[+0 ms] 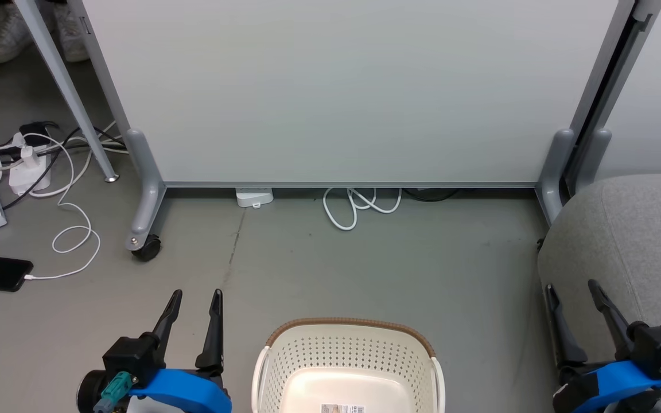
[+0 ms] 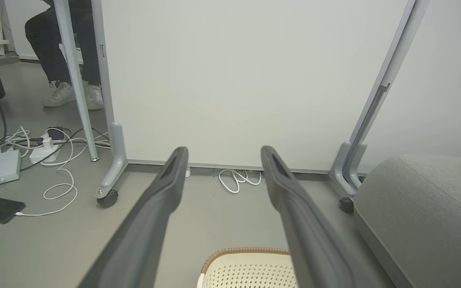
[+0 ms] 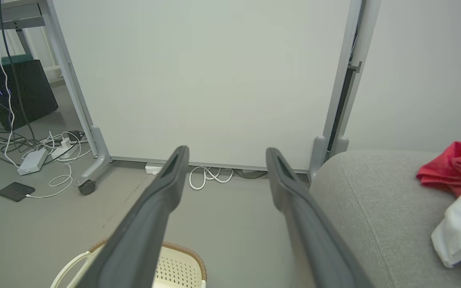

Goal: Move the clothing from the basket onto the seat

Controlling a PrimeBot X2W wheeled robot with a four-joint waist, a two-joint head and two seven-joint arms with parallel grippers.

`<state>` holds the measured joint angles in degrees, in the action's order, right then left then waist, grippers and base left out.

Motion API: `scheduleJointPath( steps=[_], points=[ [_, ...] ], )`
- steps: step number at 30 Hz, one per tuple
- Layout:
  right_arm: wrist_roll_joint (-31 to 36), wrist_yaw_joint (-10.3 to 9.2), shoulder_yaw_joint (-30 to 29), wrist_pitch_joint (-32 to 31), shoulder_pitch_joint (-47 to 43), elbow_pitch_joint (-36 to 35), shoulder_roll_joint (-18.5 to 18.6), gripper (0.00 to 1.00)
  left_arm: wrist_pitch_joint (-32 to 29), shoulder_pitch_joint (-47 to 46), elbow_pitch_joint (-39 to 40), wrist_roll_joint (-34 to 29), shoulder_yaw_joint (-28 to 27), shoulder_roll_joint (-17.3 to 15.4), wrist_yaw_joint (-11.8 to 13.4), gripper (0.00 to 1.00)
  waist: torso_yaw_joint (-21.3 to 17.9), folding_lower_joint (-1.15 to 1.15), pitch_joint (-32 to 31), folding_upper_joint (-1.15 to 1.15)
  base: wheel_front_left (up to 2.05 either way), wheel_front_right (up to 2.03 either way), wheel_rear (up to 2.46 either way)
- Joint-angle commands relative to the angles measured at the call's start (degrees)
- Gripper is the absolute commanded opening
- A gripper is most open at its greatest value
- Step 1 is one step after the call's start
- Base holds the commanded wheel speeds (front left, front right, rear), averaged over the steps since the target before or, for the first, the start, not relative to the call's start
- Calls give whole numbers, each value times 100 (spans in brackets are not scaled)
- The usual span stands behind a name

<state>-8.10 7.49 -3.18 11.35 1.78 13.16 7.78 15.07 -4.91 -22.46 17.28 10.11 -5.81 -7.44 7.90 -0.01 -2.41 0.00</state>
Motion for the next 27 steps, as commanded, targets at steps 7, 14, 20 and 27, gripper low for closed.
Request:
scheduleJointPath(
  steps=[7,14,20,27],
  points=[
    [21,1,-22,-11,-198,-50,-184,100,14,-54,-216,32,-154,18,-9,100,54,1,-52,0,0,0,0],
    [42,1,-105,-2,-254,-89,-251,100,14,6,-278,65,-256,25,-9,100,12,1,-40,0,0,0,0],
    [85,1,-156,-7,-293,-144,-304,100,14,-10,-295,75,-210,-6,-9,100,1,1,-11,0,0,0,0],
    [95,1,-142,-10,-260,-136,-348,100,14,7,-260,60,-145,-16,-9,100,19,1,37,0,0,0,0]
  ],
)
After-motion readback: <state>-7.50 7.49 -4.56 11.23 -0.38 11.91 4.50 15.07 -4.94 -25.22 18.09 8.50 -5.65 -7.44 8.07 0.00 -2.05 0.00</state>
